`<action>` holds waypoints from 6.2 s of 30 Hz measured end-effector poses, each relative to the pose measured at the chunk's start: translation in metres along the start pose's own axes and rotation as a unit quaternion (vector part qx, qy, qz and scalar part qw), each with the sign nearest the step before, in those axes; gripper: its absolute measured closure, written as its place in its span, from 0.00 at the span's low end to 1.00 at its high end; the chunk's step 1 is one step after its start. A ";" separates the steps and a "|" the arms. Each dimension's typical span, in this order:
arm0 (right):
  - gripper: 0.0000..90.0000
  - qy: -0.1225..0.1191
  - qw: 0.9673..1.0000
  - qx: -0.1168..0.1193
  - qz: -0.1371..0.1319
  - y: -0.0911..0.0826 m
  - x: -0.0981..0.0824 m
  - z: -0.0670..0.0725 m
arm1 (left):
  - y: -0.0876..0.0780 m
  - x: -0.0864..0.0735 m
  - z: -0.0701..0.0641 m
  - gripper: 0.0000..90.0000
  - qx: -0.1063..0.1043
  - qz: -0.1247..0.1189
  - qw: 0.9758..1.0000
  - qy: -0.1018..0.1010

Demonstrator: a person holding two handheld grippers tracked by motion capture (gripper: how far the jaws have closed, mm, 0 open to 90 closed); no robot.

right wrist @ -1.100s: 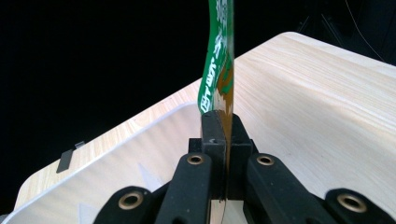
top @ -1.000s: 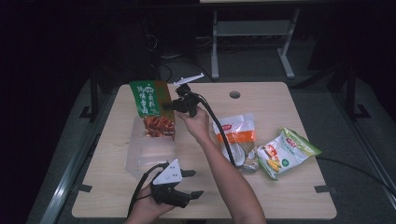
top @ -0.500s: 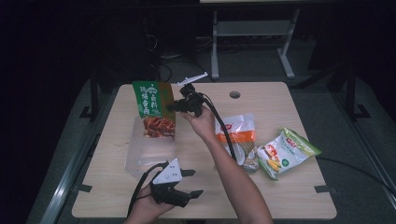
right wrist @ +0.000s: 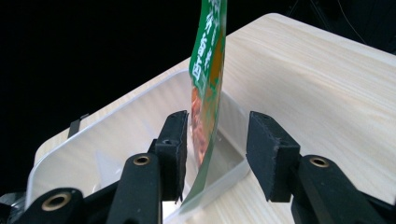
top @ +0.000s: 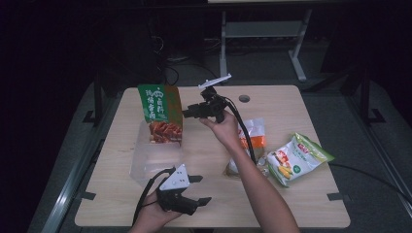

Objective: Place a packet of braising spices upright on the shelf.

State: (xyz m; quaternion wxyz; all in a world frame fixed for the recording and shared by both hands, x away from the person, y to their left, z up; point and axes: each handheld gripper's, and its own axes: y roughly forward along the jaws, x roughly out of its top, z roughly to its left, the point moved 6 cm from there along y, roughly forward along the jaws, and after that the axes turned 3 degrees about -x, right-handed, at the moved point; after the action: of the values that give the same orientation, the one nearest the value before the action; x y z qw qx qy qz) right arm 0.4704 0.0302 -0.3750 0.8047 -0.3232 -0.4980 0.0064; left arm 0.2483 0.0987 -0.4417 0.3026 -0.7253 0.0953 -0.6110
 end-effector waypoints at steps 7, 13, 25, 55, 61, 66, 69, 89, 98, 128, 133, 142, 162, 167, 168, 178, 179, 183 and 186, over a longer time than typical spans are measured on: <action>0.62 -0.003 1.000 -0.001 0.008 -0.020 -0.012 0.001 | 0.002 -0.001 -0.001 0.31 0.001 0.004 1.000 -0.006; 0.60 0.002 1.000 -0.008 0.013 -0.042 -0.025 -0.002 | 0.004 -0.001 -0.001 0.30 0.000 0.007 1.000 -0.008; 0.57 0.018 0.999 -0.029 0.022 -0.084 -0.052 -0.011 | 0.007 -0.002 -0.002 0.29 0.000 0.010 1.000 -0.014; 0.53 0.062 0.994 -0.080 0.051 -0.146 -0.118 -0.035 | 0.006 -0.004 -0.002 0.29 0.006 0.011 1.000 -0.018; 0.52 0.074 0.991 -0.094 0.062 -0.154 -0.132 -0.043 | 0.006 -0.005 -0.002 0.29 0.006 0.012 1.000 -0.019; 0.52 0.078 0.989 -0.106 0.066 -0.160 -0.139 -0.049 | 0.006 -0.005 -0.001 0.29 0.007 0.012 1.000 -0.018; 0.51 0.084 0.987 -0.115 0.073 -0.163 -0.145 -0.053 | 0.006 -0.005 -0.002 0.29 0.007 0.011 1.000 -0.020; 0.48 0.133 0.975 -0.134 0.117 -0.144 -0.167 -0.085 | 0.007 -0.005 -0.001 0.29 0.006 0.012 1.000 -0.022; 0.85 0.143 0.975 -0.116 0.123 -0.128 -0.164 -0.085 | 0.006 -0.004 0.001 0.29 0.008 0.008 1.000 -0.029; 1.00 -0.002 0.999 -0.017 0.037 -0.167 -0.136 0.007 | 0.036 0.025 0.020 0.28 0.047 -0.003 0.998 -0.047; 1.00 -0.015 1.000 0.004 0.026 -0.174 -0.132 0.017 | 0.045 0.026 0.026 0.28 0.052 0.000 0.997 -0.065; 1.00 -0.034 0.999 0.037 0.013 -0.181 -0.131 0.030 | 0.058 0.033 0.037 0.28 0.051 -0.009 0.995 -0.086; 0.99 -0.060 0.997 0.016 0.039 -0.168 -0.150 0.029 | 0.060 0.039 0.042 0.98 0.046 -0.011 0.994 -0.098; 0.92 -0.076 0.995 -0.007 0.061 -0.159 -0.155 0.030 | 0.058 0.040 0.042 0.98 0.052 -0.012 0.993 -0.101; 0.90 -0.072 0.995 -0.004 0.062 -0.156 -0.155 0.032 | 0.058 0.040 0.041 0.98 0.055 -0.009 0.994 -0.096; 0.96 -0.075 0.993 -0.012 0.086 -0.137 -0.166 0.034 | 0.057 0.039 0.042 0.88 0.068 -0.005 0.993 -0.094; 0.96 -0.075 0.993 -0.012 0.086 -0.137 -0.166 0.034 | 0.057 0.039 0.042 0.79 0.068 -0.005 0.993 -0.094; 1.00 -0.070 0.994 -0.011 0.088 -0.139 -0.166 0.033 | 0.054 0.036 0.038 0.68 0.066 -0.004 0.993 -0.096; 1.00 -0.060 0.994 -0.012 0.087 -0.140 -0.165 0.033 | 0.050 0.034 0.033 0.60 0.074 -0.002 0.994 -0.086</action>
State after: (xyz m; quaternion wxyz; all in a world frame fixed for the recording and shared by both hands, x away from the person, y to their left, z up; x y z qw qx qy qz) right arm 0.3171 -0.1187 -0.4231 0.7655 -0.3741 -0.5159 0.0893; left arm 0.2996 0.0521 -0.4436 0.3612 -0.7508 0.0224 -0.5526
